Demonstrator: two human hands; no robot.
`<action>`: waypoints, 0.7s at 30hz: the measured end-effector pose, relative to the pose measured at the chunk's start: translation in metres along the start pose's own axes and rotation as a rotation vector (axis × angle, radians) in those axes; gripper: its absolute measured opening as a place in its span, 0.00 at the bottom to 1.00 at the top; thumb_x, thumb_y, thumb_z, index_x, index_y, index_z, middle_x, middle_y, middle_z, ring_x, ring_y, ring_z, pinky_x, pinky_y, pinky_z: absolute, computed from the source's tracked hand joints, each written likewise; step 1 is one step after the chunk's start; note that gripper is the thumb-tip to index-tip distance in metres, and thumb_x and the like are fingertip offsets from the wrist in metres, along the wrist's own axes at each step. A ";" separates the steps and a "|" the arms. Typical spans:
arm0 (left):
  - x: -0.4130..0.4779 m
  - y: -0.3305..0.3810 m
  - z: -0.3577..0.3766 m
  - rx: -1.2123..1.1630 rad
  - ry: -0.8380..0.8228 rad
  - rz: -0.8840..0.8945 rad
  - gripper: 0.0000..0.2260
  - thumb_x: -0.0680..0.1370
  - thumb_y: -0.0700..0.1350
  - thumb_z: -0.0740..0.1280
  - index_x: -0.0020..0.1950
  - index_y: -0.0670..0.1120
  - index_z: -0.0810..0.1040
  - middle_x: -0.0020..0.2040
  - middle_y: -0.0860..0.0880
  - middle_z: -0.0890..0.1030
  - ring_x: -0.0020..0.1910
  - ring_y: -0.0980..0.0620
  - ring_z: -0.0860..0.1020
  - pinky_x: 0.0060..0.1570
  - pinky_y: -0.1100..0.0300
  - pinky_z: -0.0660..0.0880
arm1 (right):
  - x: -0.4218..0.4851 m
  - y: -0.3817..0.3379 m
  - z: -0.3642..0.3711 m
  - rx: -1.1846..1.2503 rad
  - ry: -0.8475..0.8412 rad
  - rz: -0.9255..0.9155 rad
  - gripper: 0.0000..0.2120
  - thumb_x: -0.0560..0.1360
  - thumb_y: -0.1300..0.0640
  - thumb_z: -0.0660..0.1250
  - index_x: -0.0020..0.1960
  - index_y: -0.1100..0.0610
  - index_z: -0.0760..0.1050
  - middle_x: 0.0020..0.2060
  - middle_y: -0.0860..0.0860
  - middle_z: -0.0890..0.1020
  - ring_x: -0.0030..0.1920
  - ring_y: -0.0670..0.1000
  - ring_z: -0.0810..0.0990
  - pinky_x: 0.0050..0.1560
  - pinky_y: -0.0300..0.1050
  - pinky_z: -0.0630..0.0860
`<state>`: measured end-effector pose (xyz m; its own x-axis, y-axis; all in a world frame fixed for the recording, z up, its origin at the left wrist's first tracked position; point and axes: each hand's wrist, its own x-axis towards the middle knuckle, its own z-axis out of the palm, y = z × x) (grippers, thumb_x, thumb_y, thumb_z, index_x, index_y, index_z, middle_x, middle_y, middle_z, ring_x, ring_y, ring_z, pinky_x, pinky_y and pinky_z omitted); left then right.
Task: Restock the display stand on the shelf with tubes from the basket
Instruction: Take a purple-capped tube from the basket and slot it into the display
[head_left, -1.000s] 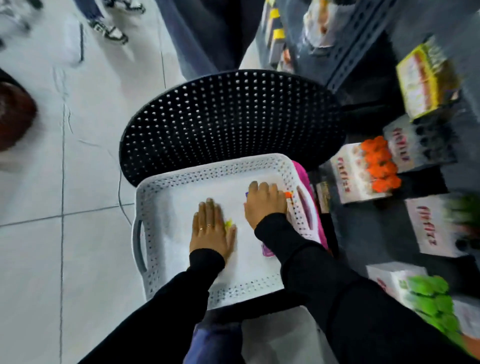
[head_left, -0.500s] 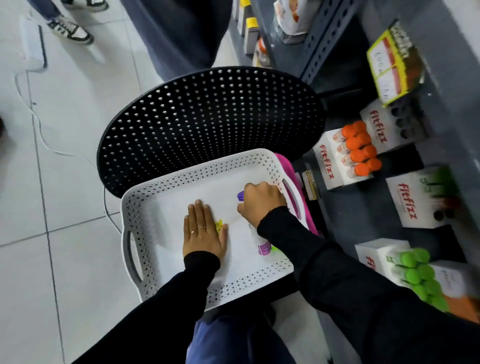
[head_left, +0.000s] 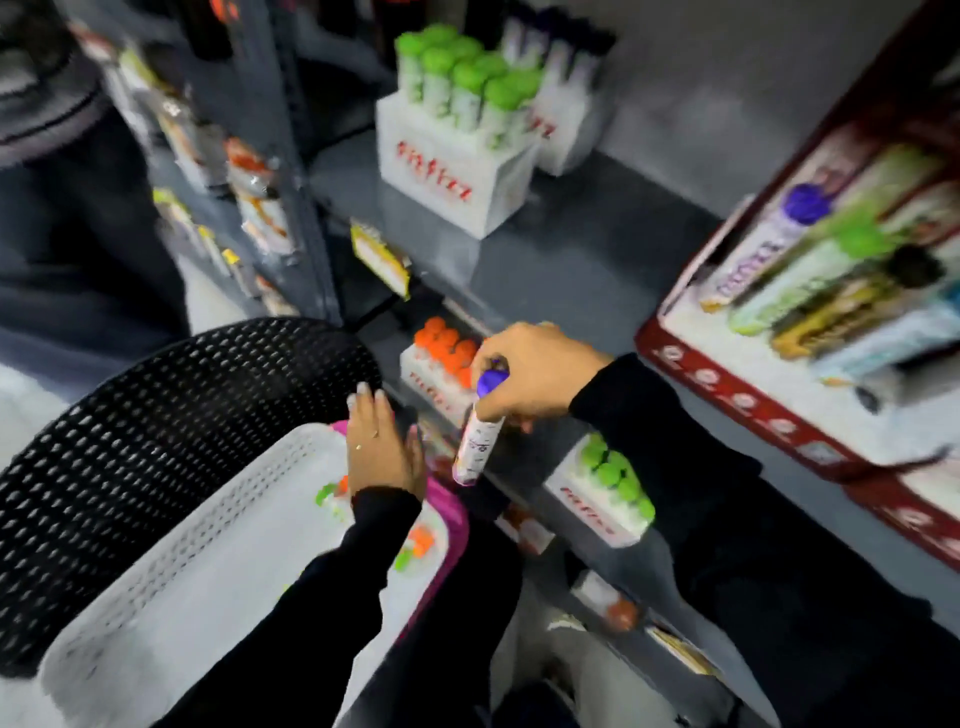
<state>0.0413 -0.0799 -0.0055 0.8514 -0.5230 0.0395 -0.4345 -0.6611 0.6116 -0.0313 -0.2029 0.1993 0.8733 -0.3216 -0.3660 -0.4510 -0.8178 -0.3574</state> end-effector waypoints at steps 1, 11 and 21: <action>0.013 0.030 -0.002 -0.017 0.016 0.110 0.25 0.76 0.42 0.58 0.69 0.30 0.60 0.72 0.31 0.58 0.72 0.32 0.55 0.72 0.43 0.55 | -0.012 0.008 -0.016 0.027 0.031 0.026 0.08 0.67 0.55 0.71 0.44 0.58 0.81 0.36 0.55 0.82 0.33 0.53 0.77 0.38 0.40 0.79; 0.048 0.185 0.020 0.311 -0.248 0.587 0.31 0.78 0.51 0.57 0.74 0.37 0.47 0.77 0.39 0.47 0.76 0.43 0.44 0.74 0.50 0.42 | -0.095 0.061 -0.099 -0.124 0.492 0.212 0.15 0.70 0.51 0.67 0.47 0.63 0.81 0.43 0.60 0.83 0.47 0.59 0.79 0.44 0.46 0.76; 0.036 0.191 0.034 0.390 -0.279 0.544 0.27 0.80 0.55 0.47 0.74 0.40 0.50 0.77 0.43 0.51 0.76 0.46 0.48 0.74 0.52 0.45 | -0.148 0.084 -0.113 -0.003 0.522 0.223 0.12 0.67 0.60 0.73 0.50 0.55 0.84 0.44 0.48 0.85 0.45 0.48 0.80 0.42 0.39 0.75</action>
<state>-0.0209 -0.2432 0.0854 0.4004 -0.9161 0.0228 -0.8929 -0.3844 0.2343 -0.1778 -0.2784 0.3208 0.7328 -0.6792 0.0415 -0.6348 -0.7043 -0.3178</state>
